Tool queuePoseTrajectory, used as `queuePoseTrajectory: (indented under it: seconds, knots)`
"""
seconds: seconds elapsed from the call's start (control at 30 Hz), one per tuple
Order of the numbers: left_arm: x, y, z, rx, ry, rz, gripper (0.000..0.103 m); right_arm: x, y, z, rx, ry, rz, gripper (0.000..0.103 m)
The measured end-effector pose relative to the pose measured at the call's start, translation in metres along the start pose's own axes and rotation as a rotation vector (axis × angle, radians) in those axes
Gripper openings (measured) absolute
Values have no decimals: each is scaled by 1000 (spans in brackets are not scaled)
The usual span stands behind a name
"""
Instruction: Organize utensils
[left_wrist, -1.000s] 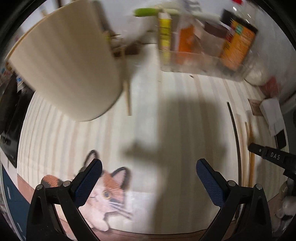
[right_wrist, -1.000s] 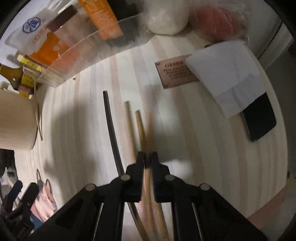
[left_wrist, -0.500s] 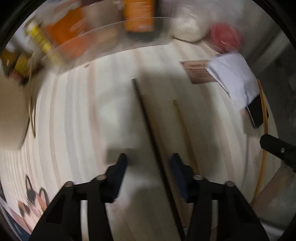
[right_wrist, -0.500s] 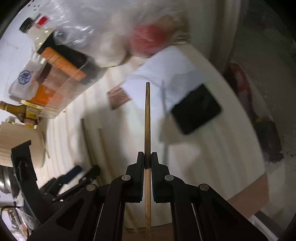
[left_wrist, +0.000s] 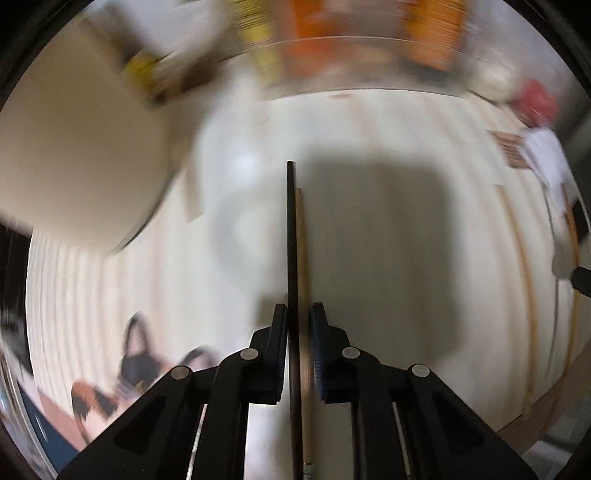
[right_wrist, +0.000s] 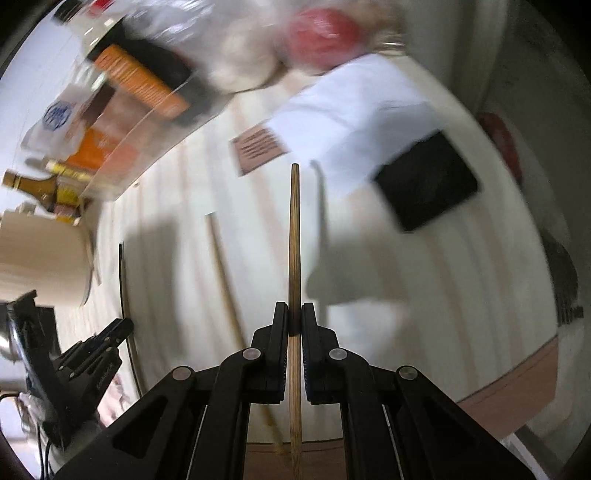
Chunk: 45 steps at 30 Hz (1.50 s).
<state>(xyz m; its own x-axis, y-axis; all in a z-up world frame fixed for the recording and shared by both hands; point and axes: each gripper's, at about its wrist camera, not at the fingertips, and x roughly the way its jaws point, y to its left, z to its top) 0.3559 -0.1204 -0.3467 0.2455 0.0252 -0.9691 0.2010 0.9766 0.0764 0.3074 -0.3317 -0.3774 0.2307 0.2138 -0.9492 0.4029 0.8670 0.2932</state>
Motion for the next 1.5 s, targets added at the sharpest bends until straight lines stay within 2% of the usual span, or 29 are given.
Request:
queuePoseTrajectory:
  seconds: [0.1, 0.27, 0.37, 0.43, 0.6, 0.83, 1.0, 1.27, 1.5]
  knots:
    - [0, 25, -9, -78, 23, -20, 10, 0, 31, 0, -71, 14, 42, 7]
    - [2, 64, -17, -247, 73, -242, 14, 15, 85, -6, -193, 63, 88, 7]
    - [2, 91, -22, -324, 60, -250, 14, 34, 107, -10, -228, 104, 88, 7]
    - [2, 95, -28, -334, 65, -237, 14, 42, 116, -16, -251, 116, 73, 7]
    - [-3, 83, -34, -257, 69, -203, 15, 56, 130, -28, -273, 139, 49, 7]
    - [-1, 45, -23, -135, 56, -119, 15, 64, 136, -33, -280, 147, 18, 7]
    - [0, 27, -16, -130, 65, -190, 15, 66, 138, -34, -264, 142, 13, 7]
    - [-2, 12, -22, -78, 74, -206, 15, 65, 132, -32, -247, 147, 4, 7]
    - [-11, 14, -15, -71, 51, -272, 15, 65, 129, -32, -235, 147, 4, 7]
